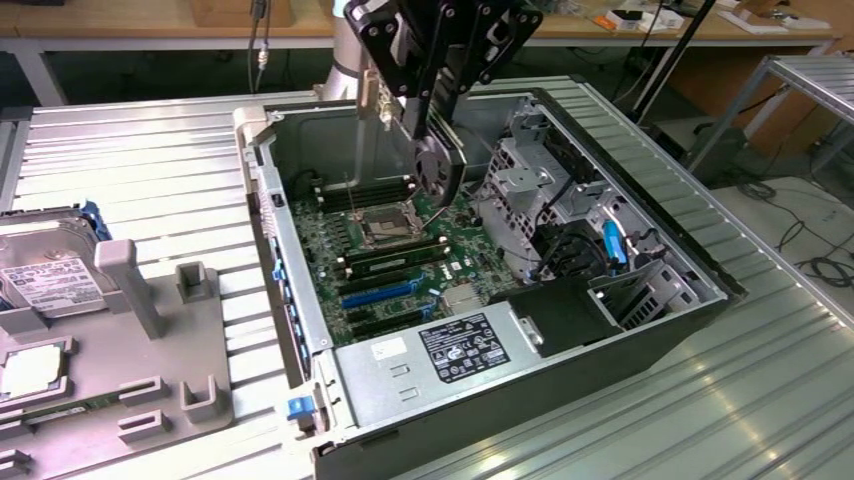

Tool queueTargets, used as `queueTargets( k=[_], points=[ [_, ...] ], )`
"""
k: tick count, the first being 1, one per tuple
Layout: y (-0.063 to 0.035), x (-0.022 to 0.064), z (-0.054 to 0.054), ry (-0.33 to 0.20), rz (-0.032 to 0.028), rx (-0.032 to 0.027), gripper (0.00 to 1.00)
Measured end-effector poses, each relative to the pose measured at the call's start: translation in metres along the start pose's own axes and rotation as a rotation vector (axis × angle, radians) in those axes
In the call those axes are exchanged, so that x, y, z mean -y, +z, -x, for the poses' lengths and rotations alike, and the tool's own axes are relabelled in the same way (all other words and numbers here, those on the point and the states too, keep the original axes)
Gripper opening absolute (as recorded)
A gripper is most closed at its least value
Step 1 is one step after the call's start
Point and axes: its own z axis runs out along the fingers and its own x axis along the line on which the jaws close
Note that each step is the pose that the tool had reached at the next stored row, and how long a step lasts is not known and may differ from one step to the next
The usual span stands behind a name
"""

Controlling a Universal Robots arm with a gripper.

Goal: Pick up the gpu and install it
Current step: 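Insert the gpu into the slot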

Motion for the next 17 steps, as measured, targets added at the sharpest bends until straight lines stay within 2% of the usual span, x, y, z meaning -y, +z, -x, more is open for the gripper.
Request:
queueTargets(
  k=[9, 12, 17],
  points=[
    [0.0, 0.0, 0.0002, -0.114, 0.0031, -0.0078, 0.27],
    [0.0, 0.0, 0.0003, -0.175, 0.0047, -0.012, 0.27],
    [0.0, 0.0, 0.0005, -0.231, 0.0062, -0.0159, 0.27]
  ],
)
